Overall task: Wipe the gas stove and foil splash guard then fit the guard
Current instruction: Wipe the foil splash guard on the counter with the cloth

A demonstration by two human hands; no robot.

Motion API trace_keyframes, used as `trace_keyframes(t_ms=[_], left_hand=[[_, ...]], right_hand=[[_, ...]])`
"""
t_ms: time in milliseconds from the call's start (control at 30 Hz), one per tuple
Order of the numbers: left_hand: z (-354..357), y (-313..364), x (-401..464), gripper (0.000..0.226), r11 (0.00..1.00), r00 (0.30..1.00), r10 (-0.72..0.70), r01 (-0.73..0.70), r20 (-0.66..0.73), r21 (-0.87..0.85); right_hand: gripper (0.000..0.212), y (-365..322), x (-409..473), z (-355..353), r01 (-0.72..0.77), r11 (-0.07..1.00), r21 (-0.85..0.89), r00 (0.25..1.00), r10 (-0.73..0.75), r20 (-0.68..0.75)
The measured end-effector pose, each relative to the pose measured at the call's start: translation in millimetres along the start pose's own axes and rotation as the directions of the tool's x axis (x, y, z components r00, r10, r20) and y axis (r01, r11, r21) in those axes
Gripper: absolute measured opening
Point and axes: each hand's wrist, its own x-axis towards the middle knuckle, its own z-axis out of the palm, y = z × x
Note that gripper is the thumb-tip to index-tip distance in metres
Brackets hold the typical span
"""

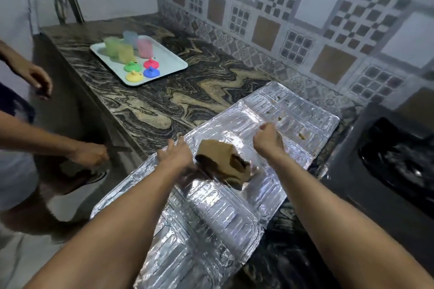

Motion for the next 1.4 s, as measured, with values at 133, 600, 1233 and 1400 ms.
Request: trace_keyframes(t_ms=[133,600,1233,1400], left_hand=[[6,-3,7,0.124,0.999,1.0,0.017,-0.017,-0.006,0.029],[10,-14,11,0.124,0.994,0.997,0.082,-0.081,-0.008,0.073],[5,-5,5,0.122,0.981,0.992,0.1,-0.111,0.077,0.162],[-7,-6,-10,0.109,0.97,0.99,0.037,-0.069,0.137,0.233]], right_hand=[[0.042,12,-38,14,0.374,0.911,-0.175,0.927,-0.372,0.044],[0.056,66,22,50,0.206,0.805,-0.557,0.978,-0.15,0.145],[0.069,76,7,33,-0.261,0.856,-0.447,0.962,0.268,-0.049],[0.071,80,2,16,-0.124,0.823,-0.554,0.949,0.262,0.176]])
